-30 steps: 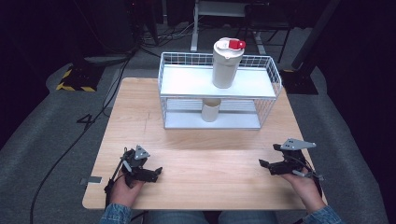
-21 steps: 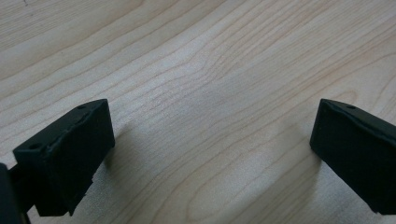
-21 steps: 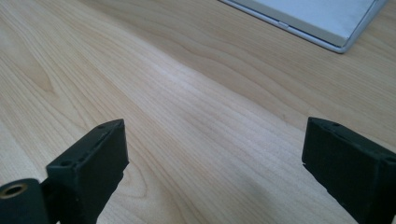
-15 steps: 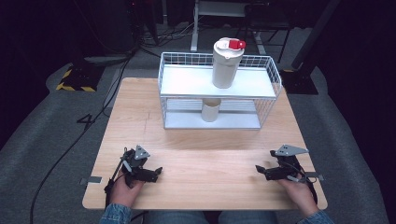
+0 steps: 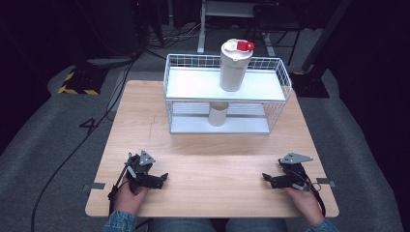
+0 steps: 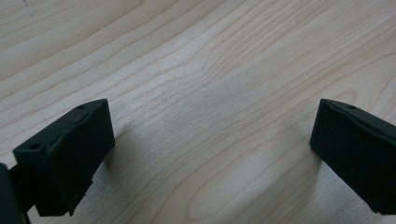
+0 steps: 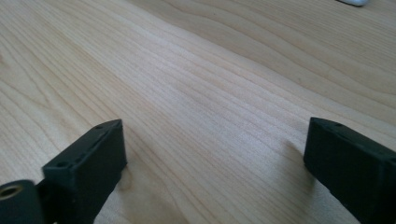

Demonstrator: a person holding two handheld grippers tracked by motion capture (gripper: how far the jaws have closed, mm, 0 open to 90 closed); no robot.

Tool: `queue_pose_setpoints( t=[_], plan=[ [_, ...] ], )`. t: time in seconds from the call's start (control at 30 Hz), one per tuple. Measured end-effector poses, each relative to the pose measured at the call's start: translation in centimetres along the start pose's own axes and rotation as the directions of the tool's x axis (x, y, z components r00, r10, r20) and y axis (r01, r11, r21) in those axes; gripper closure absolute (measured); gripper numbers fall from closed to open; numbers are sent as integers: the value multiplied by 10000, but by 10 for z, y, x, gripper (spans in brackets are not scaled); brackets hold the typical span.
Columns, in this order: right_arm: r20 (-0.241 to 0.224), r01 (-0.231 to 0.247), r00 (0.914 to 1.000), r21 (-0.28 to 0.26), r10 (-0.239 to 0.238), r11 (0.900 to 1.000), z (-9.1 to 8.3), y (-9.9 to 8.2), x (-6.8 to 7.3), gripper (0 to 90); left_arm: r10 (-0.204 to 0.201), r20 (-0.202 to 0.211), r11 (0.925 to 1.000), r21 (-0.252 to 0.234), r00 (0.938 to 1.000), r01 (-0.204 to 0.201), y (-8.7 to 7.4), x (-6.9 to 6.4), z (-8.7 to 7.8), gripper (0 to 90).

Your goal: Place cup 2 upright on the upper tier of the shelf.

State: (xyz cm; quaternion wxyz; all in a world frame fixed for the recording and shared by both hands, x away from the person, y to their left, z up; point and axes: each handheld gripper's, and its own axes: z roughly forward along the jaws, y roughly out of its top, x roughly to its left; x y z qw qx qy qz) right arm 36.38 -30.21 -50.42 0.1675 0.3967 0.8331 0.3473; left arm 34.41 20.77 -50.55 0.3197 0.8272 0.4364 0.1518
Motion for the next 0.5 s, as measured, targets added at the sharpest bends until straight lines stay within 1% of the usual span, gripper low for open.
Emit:
queue_pose_setpoints(
  t=[0.07,0.1,0.13,0.17,0.2,0.5],
  plan=[
    [60,-11,10000,-50,12,10000,1,-1,0,45,0,0,10000,1,10000,0,0,0,0,3],
    [84,-25,10000,-70,26,10000,2,0,-1,28,19,-5,10000,5,10000,-19,0,0,0,3],
    [99,-42,9999,-39,42,10000,2,0,-1,9,21,-9,10000,4,10000,-21,0,0,0,3],
    [99,-42,9999,-39,42,10000,2,0,-1,9,21,-9,10000,4,10000,-21,0,0,0,3],
    [137,-143,9998,54,142,9999,3,1,-1,0,17,-8,10000,4,10000,-17,0,0,0,3],
    [141,-149,9998,53,148,9999,3,1,-1,0,18,-11,10000,4,10000,-18,0,0,0,3]
  ],
)
